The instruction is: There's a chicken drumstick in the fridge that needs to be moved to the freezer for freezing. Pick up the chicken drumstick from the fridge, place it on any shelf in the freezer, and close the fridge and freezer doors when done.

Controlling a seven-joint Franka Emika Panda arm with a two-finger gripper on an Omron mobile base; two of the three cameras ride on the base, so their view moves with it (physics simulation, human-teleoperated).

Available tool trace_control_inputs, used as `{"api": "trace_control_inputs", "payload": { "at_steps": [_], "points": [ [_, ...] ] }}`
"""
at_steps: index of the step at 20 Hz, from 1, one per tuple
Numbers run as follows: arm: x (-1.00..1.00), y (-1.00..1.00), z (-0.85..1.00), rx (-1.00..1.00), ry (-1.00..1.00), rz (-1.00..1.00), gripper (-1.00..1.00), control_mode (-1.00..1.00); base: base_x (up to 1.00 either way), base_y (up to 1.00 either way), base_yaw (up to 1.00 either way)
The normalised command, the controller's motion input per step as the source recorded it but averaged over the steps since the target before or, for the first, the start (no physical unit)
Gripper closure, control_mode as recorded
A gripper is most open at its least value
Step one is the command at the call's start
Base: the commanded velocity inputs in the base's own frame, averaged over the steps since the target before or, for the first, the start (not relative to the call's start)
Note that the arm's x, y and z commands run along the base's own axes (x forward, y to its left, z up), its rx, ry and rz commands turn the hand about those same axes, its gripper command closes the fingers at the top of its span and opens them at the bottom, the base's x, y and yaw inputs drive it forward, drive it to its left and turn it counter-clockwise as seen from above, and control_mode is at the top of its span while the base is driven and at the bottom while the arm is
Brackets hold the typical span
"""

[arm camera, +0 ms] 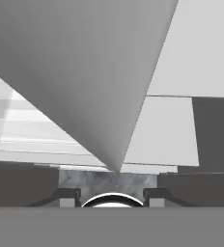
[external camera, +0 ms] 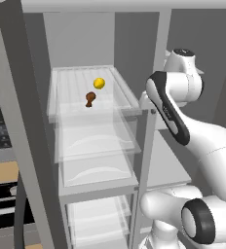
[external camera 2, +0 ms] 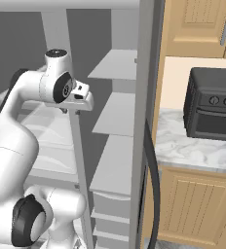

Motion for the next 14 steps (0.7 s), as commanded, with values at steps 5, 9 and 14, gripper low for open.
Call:
{"api": "trace_control_inputs", "payload": {
  "at_steps": [5, 9, 14],
  "points": [
    [-0.50, 0.40, 0.00, 0.00, -0.05, 0.05, -1.00, -1.00, 0.00, 0.00, 0.00],
    [-0.31, 0.80, 0.01, 0.00, -0.14, 0.01, -1.00, -1.00, 0.00, 0.00, 0.00],
    [0.07, 0.79, 0.05, 0.00, -0.09, 0.00, -1.00, -1.00, 0.00, 0.00, 0.00]
  ]
}}
